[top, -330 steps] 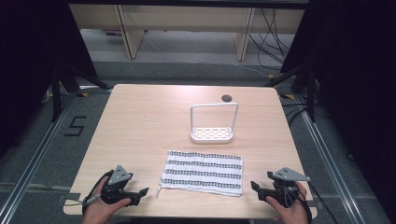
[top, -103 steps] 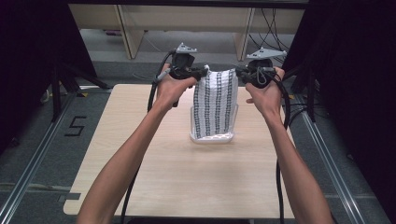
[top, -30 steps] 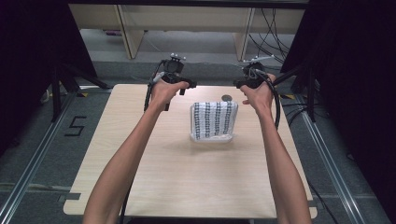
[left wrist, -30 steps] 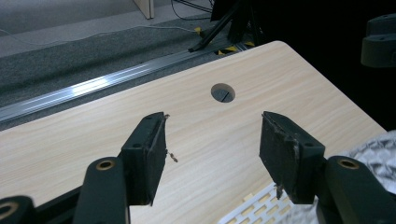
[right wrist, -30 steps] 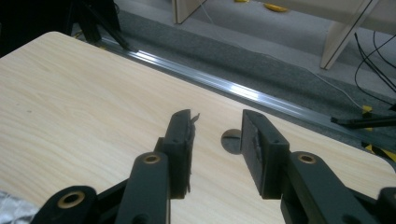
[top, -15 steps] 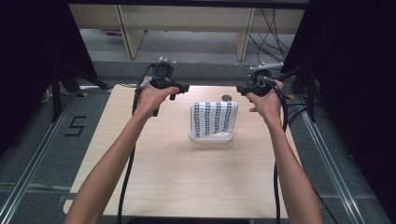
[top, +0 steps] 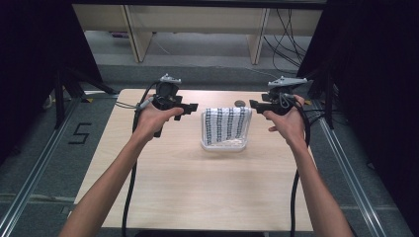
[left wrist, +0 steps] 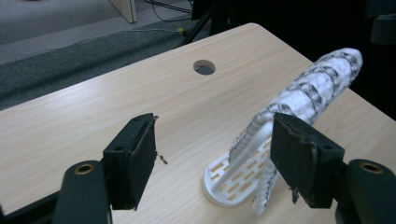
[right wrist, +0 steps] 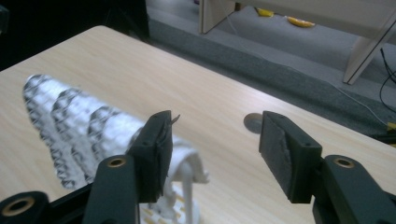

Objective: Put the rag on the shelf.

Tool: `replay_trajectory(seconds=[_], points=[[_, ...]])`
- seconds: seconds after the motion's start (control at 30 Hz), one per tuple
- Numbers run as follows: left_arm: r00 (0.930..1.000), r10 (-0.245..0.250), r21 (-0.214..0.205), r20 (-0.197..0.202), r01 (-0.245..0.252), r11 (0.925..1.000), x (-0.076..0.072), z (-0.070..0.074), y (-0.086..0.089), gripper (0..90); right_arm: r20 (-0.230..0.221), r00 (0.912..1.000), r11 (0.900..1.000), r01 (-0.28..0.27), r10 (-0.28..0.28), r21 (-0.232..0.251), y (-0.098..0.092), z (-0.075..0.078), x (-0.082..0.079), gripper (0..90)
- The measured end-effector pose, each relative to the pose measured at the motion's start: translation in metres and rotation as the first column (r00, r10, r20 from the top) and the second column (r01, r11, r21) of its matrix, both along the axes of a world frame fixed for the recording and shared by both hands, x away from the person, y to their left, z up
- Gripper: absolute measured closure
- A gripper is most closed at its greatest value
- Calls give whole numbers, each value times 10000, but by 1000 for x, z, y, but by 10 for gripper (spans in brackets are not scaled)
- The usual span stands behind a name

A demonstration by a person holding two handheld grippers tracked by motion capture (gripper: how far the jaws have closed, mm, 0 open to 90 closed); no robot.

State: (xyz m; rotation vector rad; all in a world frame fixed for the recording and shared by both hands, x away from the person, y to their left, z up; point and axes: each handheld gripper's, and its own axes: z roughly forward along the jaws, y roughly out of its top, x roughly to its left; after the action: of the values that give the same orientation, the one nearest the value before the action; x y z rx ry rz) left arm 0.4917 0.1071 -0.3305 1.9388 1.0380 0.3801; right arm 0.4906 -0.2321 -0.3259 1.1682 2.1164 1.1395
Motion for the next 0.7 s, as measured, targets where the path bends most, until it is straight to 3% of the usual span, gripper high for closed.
replay_trajectory(seconds=[0.2,0.37,0.7], points=[[9997,-232,-332,28,233,9992,-14,-8,5,295,45,9995,9994,-322,321,150,4,-3,-20,431],[9992,-339,-234,192,343,9991,-26,-12,8,292,287,9973,9976,-681,676,146,5,-8,-32,419],[9985,-450,-13,327,451,9990,-41,-23,11,284,254,9964,9960,-816,807,376,5,-17,-46,406]])
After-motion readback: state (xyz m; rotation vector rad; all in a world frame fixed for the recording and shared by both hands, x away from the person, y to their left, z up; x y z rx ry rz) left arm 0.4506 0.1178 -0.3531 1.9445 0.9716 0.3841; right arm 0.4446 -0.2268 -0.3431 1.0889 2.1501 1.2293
